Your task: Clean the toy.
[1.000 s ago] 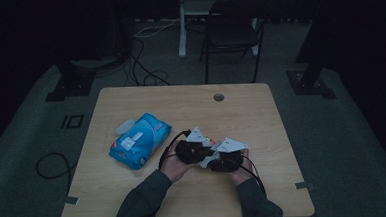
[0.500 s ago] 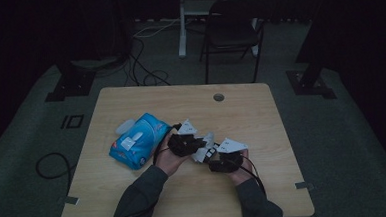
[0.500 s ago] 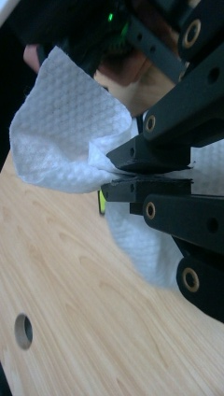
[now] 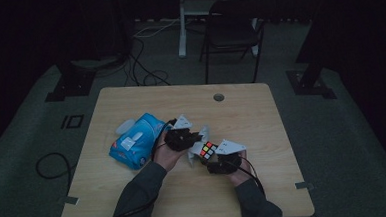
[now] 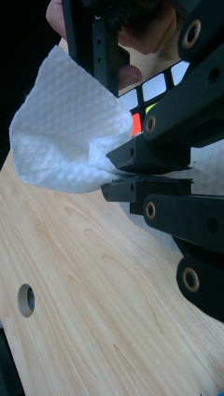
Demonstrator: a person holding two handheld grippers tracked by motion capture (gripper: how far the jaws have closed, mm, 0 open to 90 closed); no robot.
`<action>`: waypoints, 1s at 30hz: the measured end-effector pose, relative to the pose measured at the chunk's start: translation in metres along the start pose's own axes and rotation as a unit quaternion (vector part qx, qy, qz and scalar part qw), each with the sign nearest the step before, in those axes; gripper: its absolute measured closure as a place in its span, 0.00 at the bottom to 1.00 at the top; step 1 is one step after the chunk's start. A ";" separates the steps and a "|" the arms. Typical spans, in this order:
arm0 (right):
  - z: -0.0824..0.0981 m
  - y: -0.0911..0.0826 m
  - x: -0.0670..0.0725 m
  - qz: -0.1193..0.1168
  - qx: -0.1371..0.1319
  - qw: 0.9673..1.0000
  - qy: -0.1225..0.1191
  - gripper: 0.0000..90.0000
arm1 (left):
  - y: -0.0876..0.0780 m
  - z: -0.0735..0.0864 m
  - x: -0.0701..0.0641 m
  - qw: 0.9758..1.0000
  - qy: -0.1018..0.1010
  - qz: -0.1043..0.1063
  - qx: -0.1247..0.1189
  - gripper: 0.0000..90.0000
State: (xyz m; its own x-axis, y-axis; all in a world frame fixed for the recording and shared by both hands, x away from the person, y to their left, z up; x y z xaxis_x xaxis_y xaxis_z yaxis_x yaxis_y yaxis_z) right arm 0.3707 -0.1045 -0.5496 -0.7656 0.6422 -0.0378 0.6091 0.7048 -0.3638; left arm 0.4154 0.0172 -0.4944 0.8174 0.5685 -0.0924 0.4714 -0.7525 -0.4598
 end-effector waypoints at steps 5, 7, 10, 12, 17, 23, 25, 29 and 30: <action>0.000 0.000 0.000 -0.001 0.001 1.000 0.001 0.38 | 0.004 -0.002 -0.004 1.000 0.003 0.004 -0.002 0.96; 0.000 0.000 0.000 -0.002 0.002 1.000 0.000 0.38 | 0.006 -0.002 -0.006 1.000 0.006 0.007 -0.002 0.96; 0.000 0.000 0.000 -0.002 0.002 1.000 0.001 0.38 | 0.010 -0.003 -0.009 1.000 0.012 0.010 0.003 0.96; 0.001 0.000 0.000 -0.001 0.003 1.000 0.000 0.38 | 0.011 -0.003 -0.012 1.000 0.011 0.014 0.002 0.96; 0.001 0.000 0.000 0.001 0.005 1.000 -0.002 0.38 | 0.014 -0.003 -0.019 1.000 0.019 0.023 0.007 0.96; 0.001 0.000 -0.001 0.002 0.005 1.000 -0.002 0.38 | 0.017 -0.002 -0.030 0.999 0.025 0.038 0.010 0.96; 0.002 0.000 -0.001 0.003 0.006 1.000 -0.001 0.38 | 0.018 -0.001 -0.038 0.998 0.029 0.047 0.011 0.96; 0.001 -0.001 -0.002 0.004 0.005 1.000 0.000 0.38 | 0.020 -0.001 -0.044 0.998 0.031 0.055 0.010 0.96; 0.002 -0.001 -0.003 0.005 0.005 1.000 0.002 0.38 | 0.020 0.000 -0.047 0.998 0.034 0.059 0.010 0.96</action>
Point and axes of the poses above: each handheld gripper's, and its own axes: y roughly forward along the jaws, z roughly out of its underside, x roughly to its left, the point moved 6 cm from there along y, roughly forward along the jaws, and after that the axes turned 8 degrees about -x, right-handed, at the moved point
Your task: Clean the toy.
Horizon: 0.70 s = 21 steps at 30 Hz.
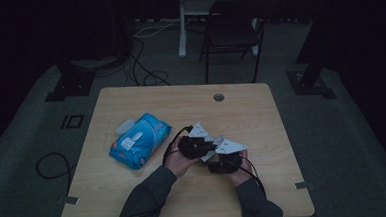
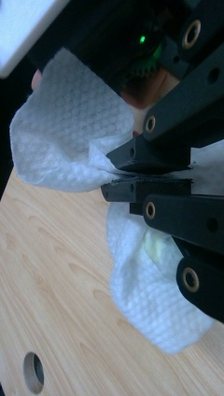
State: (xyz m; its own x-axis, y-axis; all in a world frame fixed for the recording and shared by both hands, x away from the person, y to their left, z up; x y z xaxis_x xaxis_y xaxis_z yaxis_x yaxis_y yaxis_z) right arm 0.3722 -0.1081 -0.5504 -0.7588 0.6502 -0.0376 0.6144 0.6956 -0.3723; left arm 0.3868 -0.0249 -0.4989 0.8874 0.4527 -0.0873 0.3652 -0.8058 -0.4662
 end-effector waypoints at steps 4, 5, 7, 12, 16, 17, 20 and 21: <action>0.000 -0.001 -0.002 -0.002 -0.003 1.000 0.005 0.38 | 0.001 0.001 -0.005 1.000 0.002 0.007 0.000 0.96; 0.000 -0.001 -0.002 -0.002 -0.003 1.000 0.006 0.38 | 0.001 0.001 -0.005 1.000 0.002 0.007 0.000 0.96; 0.000 -0.001 -0.003 -0.001 -0.003 1.000 0.005 0.38 | 0.002 0.001 -0.009 1.000 0.006 0.012 0.004 0.96; -0.001 -0.001 -0.003 -0.001 -0.006 1.000 0.007 0.38 | 0.005 0.001 -0.018 1.000 0.010 0.027 0.006 0.96; -0.001 -0.002 -0.004 0.001 -0.006 1.000 0.006 0.38 | 0.006 0.002 -0.018 1.000 0.013 0.025 0.006 0.96; -0.001 -0.002 -0.004 0.001 -0.006 1.000 0.006 0.38 | 0.006 0.002 -0.018 1.000 0.013 0.025 0.006 0.96; -0.001 -0.001 -0.001 -0.004 -0.005 1.000 0.003 0.38 | 0.004 0.001 -0.011 1.000 0.006 0.016 0.002 0.96; 0.000 0.000 0.001 -0.005 -0.004 1.000 0.002 0.38 | 0.004 0.001 -0.009 1.000 0.004 0.013 0.000 0.96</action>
Point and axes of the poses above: each handheld gripper's, and its own axes: y roughly forward along the jaws, z roughly out of its underside, x roughly to its left, the point moved 6 cm from there along y, roughly forward along the jaws, and after that the axes turned 8 degrees about -x, right-handed, at the moved point
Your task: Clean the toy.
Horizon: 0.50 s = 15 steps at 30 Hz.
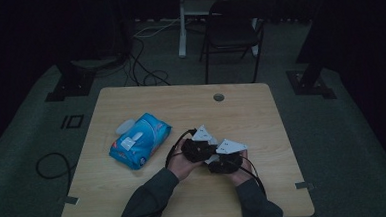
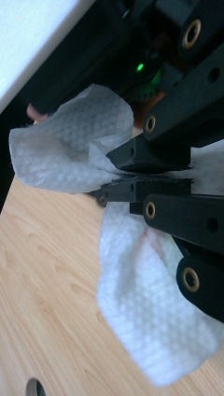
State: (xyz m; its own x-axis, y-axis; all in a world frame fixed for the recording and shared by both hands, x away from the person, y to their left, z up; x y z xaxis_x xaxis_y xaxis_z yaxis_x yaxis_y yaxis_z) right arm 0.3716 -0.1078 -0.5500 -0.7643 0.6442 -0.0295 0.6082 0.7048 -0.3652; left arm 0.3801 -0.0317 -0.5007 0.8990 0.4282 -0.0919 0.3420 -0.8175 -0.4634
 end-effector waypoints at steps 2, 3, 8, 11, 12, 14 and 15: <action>0.000 0.001 0.002 -0.003 0.002 1.000 -0.002 0.38 | -0.002 0.000 0.004 1.000 -0.003 -0.006 -0.003 0.96; 0.000 0.001 0.002 -0.003 0.001 1.000 -0.003 0.38 | -0.003 0.000 0.006 1.000 -0.005 -0.009 -0.005 0.96; -0.001 0.000 0.002 -0.003 -0.001 1.000 -0.001 0.38 | -0.009 0.000 0.016 0.999 -0.015 -0.025 -0.014 0.96; -0.002 -0.002 0.000 -0.001 -0.004 1.000 0.000 0.38 | -0.015 0.000 0.026 0.999 -0.025 -0.039 -0.023 0.96; -0.002 -0.002 0.000 -0.001 -0.004 1.000 0.000 0.38 | -0.017 0.000 0.028 0.998 -0.028 -0.042 -0.024 0.96; -0.002 -0.002 0.000 -0.002 -0.005 1.000 -0.001 0.38 | -0.019 0.001 0.033 0.998 -0.031 -0.046 -0.025 0.96; -0.002 -0.002 0.000 -0.002 -0.005 1.000 0.000 0.38 | -0.020 0.001 0.035 0.998 -0.034 -0.048 -0.026 0.96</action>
Point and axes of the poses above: each handheld gripper's, and its own axes: y roughly forward along the jaws, z roughly out of its underside, x roughly to its left, the point moved 6 cm from there along y, roughly forward along the jaws, and after that the axes turned 8 degrees about -x, right-handed, at the moved point
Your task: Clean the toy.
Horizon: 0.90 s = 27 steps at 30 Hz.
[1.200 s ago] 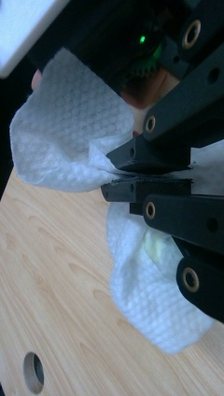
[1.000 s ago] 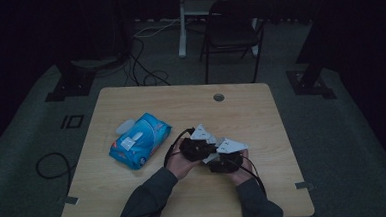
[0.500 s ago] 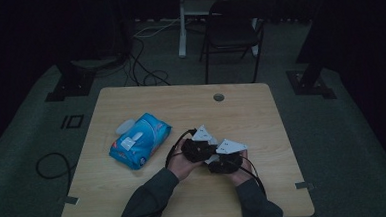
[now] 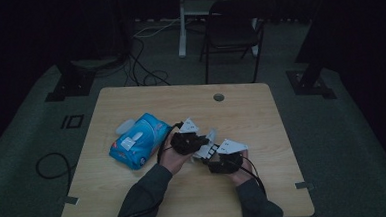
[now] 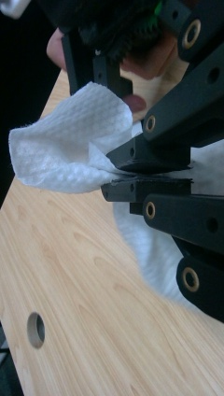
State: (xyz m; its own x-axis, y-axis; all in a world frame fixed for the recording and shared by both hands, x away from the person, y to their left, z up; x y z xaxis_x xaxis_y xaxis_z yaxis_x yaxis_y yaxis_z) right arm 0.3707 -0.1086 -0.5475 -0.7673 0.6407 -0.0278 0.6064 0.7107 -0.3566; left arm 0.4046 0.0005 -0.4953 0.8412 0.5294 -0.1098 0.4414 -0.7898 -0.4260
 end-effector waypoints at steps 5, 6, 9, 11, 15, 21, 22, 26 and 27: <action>0.000 0.000 0.001 -0.001 0.000 1.000 0.000 0.38 | -0.005 0.001 0.009 1.000 -0.005 -0.011 -0.004 0.96; -0.001 -0.001 0.002 -0.001 0.000 1.000 0.000 0.38 | -0.008 0.001 0.013 1.000 -0.009 -0.015 -0.006 0.96; -0.001 -0.001 0.002 -0.001 -0.001 1.000 -0.001 0.38 | -0.012 0.002 0.018 1.000 -0.018 -0.021 -0.010 0.96; -0.001 -0.001 0.002 -0.001 -0.003 1.000 -0.001 0.38 | -0.013 0.003 0.019 1.000 -0.021 -0.020 -0.012 0.96; -0.002 -0.002 0.001 -0.001 -0.004 1.000 -0.001 0.38 | -0.015 0.006 0.021 0.999 -0.026 -0.023 -0.011 0.96; -0.003 -0.003 0.002 -0.001 -0.007 1.000 -0.003 0.38 | -0.012 0.008 0.020 0.999 -0.028 -0.019 -0.008 0.96; -0.003 -0.004 0.002 -0.001 -0.007 1.000 -0.003 0.38 | -0.011 0.009 0.020 0.999 -0.028 -0.018 -0.007 0.96; -0.004 -0.004 0.002 -0.002 -0.007 1.000 -0.002 0.38 | -0.009 0.012 0.019 0.999 -0.029 -0.017 -0.004 0.96; -0.004 -0.004 0.002 -0.002 -0.007 1.000 -0.002 0.38 | -0.009 0.012 0.019 0.999 -0.029 -0.017 -0.004 0.96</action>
State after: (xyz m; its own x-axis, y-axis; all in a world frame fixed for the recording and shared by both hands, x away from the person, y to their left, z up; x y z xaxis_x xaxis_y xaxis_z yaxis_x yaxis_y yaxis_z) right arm 0.3672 -0.1091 -0.5428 -0.7699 0.6375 -0.0301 0.6071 0.7169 -0.3428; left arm 0.4132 0.0212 -0.5043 0.8065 0.5725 -0.1476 0.4719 -0.7737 -0.4227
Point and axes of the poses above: each handheld gripper's, and its own axes: y roughly forward along the jaws, z roughly out of its underside, x roughly to its left, the point moved 6 cm from there along y, roughly forward along the jaws, and after that the axes turned 8 degrees about -x, right-handed, at the moved point
